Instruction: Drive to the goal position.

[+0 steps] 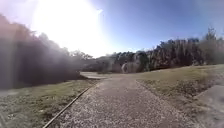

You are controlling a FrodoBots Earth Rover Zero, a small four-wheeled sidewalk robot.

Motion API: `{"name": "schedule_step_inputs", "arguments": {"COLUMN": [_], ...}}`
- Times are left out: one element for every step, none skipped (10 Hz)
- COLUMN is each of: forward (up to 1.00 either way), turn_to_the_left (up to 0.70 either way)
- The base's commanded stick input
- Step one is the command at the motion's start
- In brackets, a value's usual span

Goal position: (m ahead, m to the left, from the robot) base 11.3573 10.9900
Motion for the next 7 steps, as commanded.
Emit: {"name": "schedule_step_inputs", "arguments": {"forward": [0.70, 0.70, 0.70, 0.00, 0.00, 0.00, 0.00], "turn_to_the_left": [0.00, 0.00, 0.00, 0.00, 0.00, 0.00, 0.00]}}
